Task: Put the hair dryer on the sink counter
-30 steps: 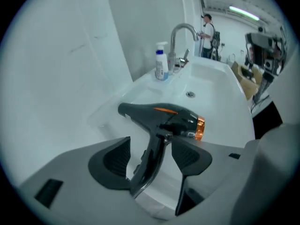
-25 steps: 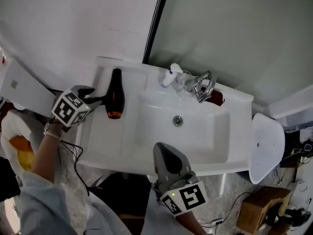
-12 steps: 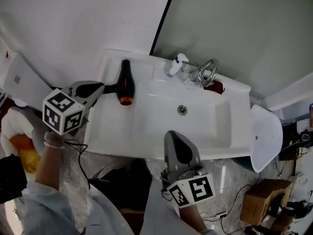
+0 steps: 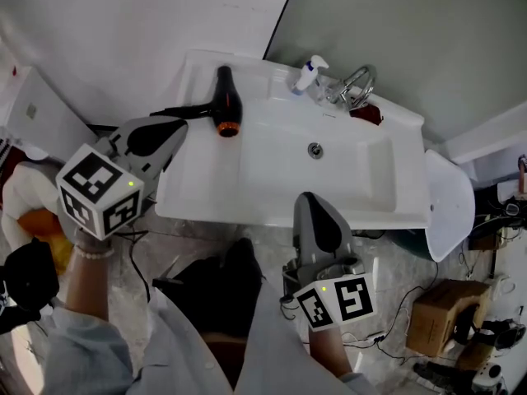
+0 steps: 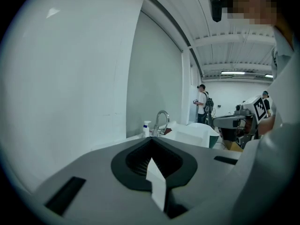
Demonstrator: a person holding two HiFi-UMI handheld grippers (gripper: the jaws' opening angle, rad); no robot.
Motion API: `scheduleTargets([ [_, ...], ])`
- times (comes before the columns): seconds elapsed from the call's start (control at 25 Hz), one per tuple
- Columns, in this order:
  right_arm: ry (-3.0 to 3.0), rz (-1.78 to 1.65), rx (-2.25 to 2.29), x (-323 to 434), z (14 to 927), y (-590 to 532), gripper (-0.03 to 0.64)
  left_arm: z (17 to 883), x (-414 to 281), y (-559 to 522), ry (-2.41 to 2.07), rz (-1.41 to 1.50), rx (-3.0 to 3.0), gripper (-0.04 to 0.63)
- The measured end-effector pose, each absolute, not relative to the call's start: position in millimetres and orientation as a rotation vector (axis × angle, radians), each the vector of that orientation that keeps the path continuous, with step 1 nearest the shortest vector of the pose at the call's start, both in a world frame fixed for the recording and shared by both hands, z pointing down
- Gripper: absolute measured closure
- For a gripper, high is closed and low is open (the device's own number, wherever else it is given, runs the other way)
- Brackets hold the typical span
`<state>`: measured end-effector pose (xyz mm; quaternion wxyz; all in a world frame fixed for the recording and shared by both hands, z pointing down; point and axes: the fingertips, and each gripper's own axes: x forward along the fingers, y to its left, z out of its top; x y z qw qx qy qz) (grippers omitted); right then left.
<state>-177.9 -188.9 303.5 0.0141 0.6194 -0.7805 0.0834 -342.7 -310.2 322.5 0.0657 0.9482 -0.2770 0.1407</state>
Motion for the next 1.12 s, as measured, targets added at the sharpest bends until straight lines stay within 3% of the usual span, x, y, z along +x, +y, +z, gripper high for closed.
scheduleTargets([
  [0.4,-2.412,0.275,1.919,-180.5,302.7,-179.8,0.62,337.7,-338.3,-276.0,-0.83,0.402,2.805,0.591],
  [1.12,-2.497,0.306,1.853,-130.8,304.8,-177.6,0.62,340.7,-267.8,-239.7,-0.895,0.404,2.771,0.591],
])
